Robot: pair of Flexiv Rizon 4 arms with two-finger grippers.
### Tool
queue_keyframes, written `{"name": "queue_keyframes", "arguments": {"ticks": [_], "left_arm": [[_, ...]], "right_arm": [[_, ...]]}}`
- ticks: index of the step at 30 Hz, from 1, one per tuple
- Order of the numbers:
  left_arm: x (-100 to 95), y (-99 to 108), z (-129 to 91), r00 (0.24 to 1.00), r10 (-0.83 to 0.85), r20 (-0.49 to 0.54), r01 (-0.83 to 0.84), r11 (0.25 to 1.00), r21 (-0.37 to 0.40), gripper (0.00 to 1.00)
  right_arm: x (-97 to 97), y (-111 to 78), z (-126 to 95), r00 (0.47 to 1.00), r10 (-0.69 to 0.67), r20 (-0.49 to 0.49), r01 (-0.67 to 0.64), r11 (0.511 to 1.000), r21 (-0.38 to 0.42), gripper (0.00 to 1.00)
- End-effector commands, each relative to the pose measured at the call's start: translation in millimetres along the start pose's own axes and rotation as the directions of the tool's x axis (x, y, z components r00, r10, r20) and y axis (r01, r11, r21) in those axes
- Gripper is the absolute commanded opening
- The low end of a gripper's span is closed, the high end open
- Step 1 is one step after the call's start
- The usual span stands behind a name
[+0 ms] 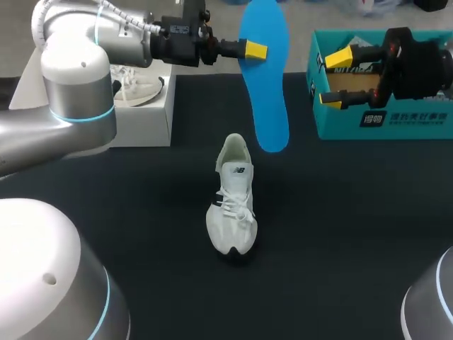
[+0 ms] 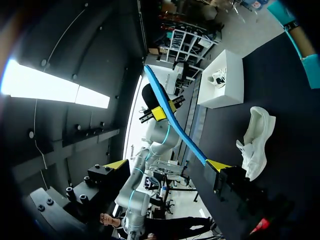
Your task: Take the shoe out of the shoebox, open the shoe tongue, remove and reinsert the insole, then place the shoe into the shoebox
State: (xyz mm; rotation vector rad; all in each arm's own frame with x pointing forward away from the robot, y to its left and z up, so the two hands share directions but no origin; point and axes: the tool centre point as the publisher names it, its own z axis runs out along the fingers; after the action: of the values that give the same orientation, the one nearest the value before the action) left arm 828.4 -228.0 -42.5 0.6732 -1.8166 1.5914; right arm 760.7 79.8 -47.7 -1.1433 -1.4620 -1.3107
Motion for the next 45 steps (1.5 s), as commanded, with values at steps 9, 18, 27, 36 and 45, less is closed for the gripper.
{"name": "queue_keyframes", "arguments": {"ticks": [9,18,27,36,45], "left_arm": [[4.8,-19,8,0.797,0.552,0.244,-0.562,0.826,-0.031,0.0],[-1.3,-14,0,0.773,0.617,0.144,-0.624,0.781,0.001,0.0],[7.2,-21,-3,0.62,0.784,0.037,-0.778,0.62,-0.101,0.0],[7.2,-21,-3,0.62,0.784,0.037,-0.778,0.62,-0.101,0.0],[2.9,-26,4,0.245,0.969,-0.019,-0.95,0.244,0.197,0.0]], "right_arm": [[-0.1,0.6,2,1.0,0.001,0.002,-0.001,1.0,0.0,1.0],[-0.1,0.6,2,1.0,0.001,0.002,-0.001,1.0,0.0,1.0],[-0.1,0.6,2,1.0,0.001,0.002,-0.001,1.0,0.0,1.0],[-0.1,0.6,2,1.0,0.001,0.002,-0.001,1.0,0.0,1.0],[-0.1,0.6,2,1.0,0.001,0.002,-0.001,1.0,0.0,1.0]]}}
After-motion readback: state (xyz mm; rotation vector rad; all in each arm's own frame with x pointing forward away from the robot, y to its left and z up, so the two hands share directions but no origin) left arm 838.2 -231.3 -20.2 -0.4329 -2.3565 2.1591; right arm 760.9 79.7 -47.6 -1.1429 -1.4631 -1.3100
